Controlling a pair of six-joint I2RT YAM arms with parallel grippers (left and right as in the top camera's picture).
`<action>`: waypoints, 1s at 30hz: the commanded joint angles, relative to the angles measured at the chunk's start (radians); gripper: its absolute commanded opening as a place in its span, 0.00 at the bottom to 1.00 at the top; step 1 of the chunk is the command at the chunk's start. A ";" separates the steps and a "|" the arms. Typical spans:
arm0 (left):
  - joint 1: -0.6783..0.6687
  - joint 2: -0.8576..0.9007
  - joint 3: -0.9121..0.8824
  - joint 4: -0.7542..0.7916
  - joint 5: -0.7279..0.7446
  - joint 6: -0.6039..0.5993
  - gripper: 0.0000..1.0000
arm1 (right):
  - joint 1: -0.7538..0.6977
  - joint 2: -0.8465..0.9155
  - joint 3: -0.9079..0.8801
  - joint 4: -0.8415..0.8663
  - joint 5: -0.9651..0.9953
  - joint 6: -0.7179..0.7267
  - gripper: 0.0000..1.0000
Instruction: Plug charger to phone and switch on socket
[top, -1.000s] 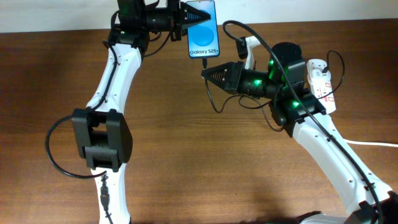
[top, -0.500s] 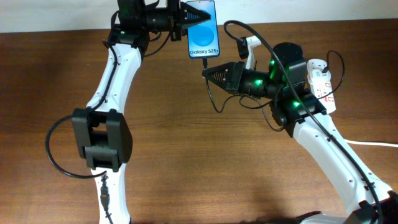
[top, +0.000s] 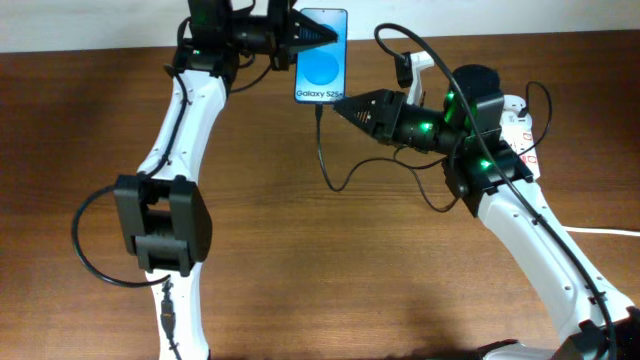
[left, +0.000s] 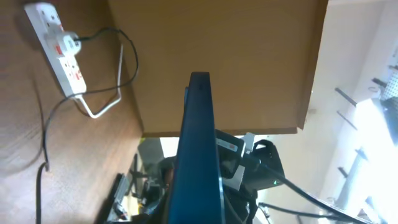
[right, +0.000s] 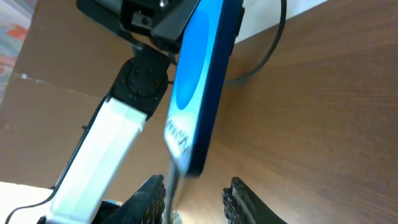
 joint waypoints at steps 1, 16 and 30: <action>0.035 -0.003 0.011 0.002 0.048 0.191 0.00 | -0.055 0.002 0.003 0.002 -0.112 -0.021 0.36; 0.015 -0.003 -0.083 -1.007 -0.567 1.175 0.00 | -0.170 0.002 0.003 -0.624 0.016 -0.506 0.46; -0.027 0.079 -0.094 -1.254 -0.951 1.291 0.00 | -0.170 0.002 0.003 -0.777 0.130 -0.588 0.57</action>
